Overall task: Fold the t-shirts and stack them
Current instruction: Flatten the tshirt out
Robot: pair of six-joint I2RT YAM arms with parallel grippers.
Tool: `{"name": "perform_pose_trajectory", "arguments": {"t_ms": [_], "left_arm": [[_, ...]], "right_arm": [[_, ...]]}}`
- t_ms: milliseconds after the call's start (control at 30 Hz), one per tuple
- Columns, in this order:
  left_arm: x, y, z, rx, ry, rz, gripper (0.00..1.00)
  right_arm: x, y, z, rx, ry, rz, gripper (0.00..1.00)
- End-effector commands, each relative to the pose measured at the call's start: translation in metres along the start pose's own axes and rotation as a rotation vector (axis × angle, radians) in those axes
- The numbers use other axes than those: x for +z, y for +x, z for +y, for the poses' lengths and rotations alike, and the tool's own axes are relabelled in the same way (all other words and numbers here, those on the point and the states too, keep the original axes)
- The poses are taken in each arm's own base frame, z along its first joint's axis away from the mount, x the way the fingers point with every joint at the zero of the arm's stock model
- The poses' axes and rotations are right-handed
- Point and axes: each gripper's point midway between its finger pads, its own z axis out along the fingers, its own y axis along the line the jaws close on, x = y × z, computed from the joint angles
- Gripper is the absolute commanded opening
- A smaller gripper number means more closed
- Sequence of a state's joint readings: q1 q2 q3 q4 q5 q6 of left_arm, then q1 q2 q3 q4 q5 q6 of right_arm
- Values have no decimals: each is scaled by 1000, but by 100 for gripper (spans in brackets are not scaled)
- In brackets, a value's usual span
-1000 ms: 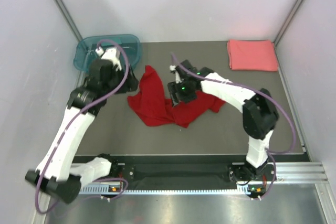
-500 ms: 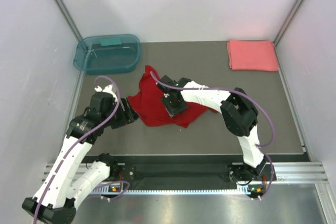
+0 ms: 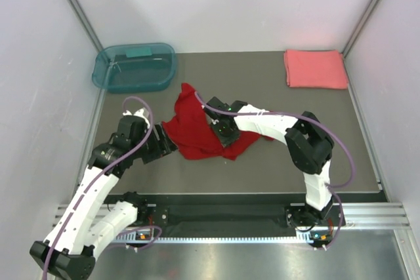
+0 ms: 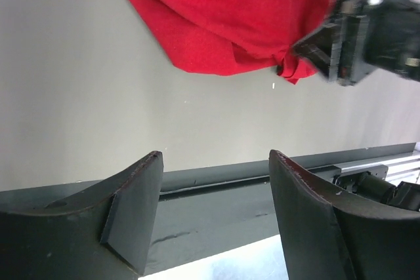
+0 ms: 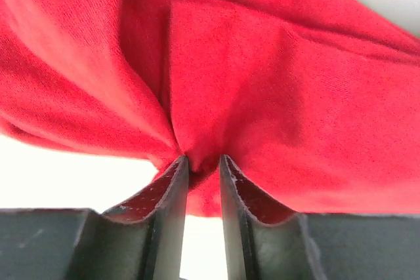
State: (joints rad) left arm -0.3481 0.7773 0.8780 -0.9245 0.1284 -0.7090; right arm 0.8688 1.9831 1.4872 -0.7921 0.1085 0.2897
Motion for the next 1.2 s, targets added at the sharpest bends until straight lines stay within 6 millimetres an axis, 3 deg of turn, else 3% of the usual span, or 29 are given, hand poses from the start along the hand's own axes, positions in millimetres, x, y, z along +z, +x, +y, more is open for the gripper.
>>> {"name": "perform_pose_trajectory", "arguments": {"t_ms": [0, 67, 267, 300, 333, 400, 500, 600, 700, 933, 1067, 1100, 1167], "left_arm": [[9, -2, -7, -17, 44, -15, 70], [18, 2, 1, -23, 14, -2, 71], [57, -16, 18, 67, -104, -1, 91], [70, -16, 26, 95, -154, 37, 92], [74, -28, 24, 113, -167, 18, 92], [92, -32, 28, 160, -191, 49, 92], [112, -47, 39, 171, -242, 60, 91], [129, -53, 50, 167, -268, 82, 89], [141, -53, 54, 157, -257, 118, 88], [161, -57, 54, 147, -220, 158, 70], [170, -57, 55, 153, -230, 210, 54], [172, -57, 54, 154, -224, 213, 45], [172, -59, 53, 157, -222, 204, 36]], "right_arm": [[-27, -9, -15, 57, -37, -64, 15], [-34, -11, -29, 108, -73, -82, 0], [-49, -7, -69, 158, -67, -123, 0], [-50, -4, -73, 161, -63, -124, 2], [-56, -4, -78, 167, -56, -139, 11], [-58, -2, -91, 188, -30, -143, 25], [-62, 0, -98, 196, -48, -152, 34], [-70, -6, -76, 164, -166, -177, 50], [-72, -14, -59, 148, -230, -203, 58], [-59, -24, -13, 66, -348, -172, 59], [-45, -21, 4, 57, -379, -127, 62], [-43, -21, 6, 54, -382, -123, 63], [-32, -17, 11, 45, -379, -90, 64]]}}
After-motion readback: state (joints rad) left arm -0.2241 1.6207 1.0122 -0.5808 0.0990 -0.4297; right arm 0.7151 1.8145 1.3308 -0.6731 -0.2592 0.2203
